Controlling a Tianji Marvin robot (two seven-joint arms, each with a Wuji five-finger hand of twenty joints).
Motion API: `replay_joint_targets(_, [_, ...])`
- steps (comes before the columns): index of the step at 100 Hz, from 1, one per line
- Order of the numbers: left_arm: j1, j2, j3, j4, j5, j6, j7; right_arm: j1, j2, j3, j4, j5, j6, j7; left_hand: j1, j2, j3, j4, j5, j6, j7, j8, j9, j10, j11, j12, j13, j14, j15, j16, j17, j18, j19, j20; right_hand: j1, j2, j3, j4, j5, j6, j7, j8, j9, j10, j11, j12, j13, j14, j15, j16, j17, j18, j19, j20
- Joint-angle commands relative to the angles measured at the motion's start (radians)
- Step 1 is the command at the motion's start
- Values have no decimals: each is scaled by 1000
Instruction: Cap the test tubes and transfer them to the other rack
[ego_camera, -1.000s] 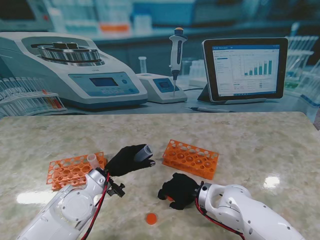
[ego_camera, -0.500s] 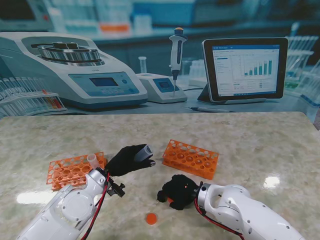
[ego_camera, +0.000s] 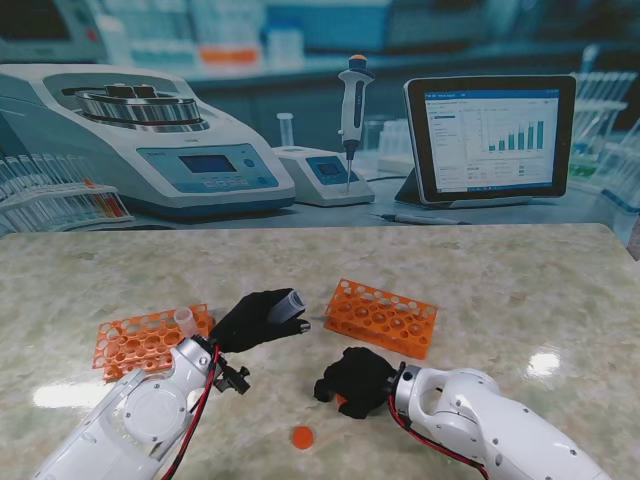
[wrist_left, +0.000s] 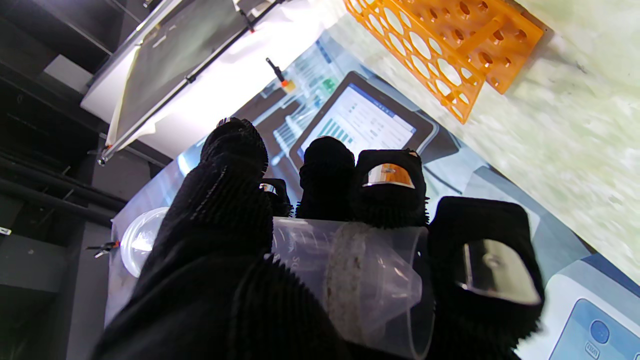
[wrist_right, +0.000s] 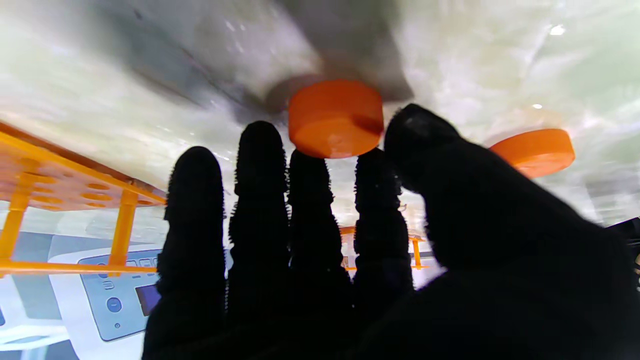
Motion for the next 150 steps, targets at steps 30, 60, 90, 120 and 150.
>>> replay_joint_targets(30, [6,1,-4,-10,7,5,2,-67,3,63,-40,-37,4,-8,6,65,20,29,19,-69,76,56,27,-34,7,-1,40,-26,47,6,44,-42,142,-26,-115,80,-63,38,-40,47,-122,-43,-72,22,-98,-109,-76,24,-32,-36,-97,41,28,44])
replay_joint_targets(60, [9,1,-6,-12,7,5,1,-120,5,129,-95,-70,8,8,5,66,19,28,19,-70,76,56,26,-34,6,-2,39,-26,45,6,44,-38,139,-27,-146,74,-105,36,-62,55,-159,-74,-86,31,-149,-157,-85,24,-44,-48,-109,43,26,59])
replay_joint_targets(90, [6,1,-3,-10,5,7,-1,-120,8,140,-87,-79,10,28,5,67,19,28,18,-68,76,56,26,-34,5,-2,39,-25,44,5,43,-36,136,-28,-159,0,-101,28,-41,64,-147,-77,-72,25,-115,-134,-65,19,-38,-45,-88,37,27,62])
replay_joint_targets(120, [3,2,-1,-8,4,7,-4,-92,9,106,-54,-73,27,21,6,67,20,28,18,-68,76,56,25,-35,4,-3,38,-24,42,5,43,-31,131,-30,-162,-30,-81,22,-44,67,-141,-72,-69,21,-68,-85,-40,10,-20,-27,-63,31,26,60])
replay_joint_targets(150, [2,2,-2,-7,5,6,-4,-75,9,81,-38,-77,40,1,6,67,19,27,18,-69,76,56,25,-35,3,-3,37,-23,40,4,42,-26,127,-32,-114,-44,-57,23,-22,28,-109,-47,-38,0,-22,-44,0,-2,4,-10,-28,29,42,66])
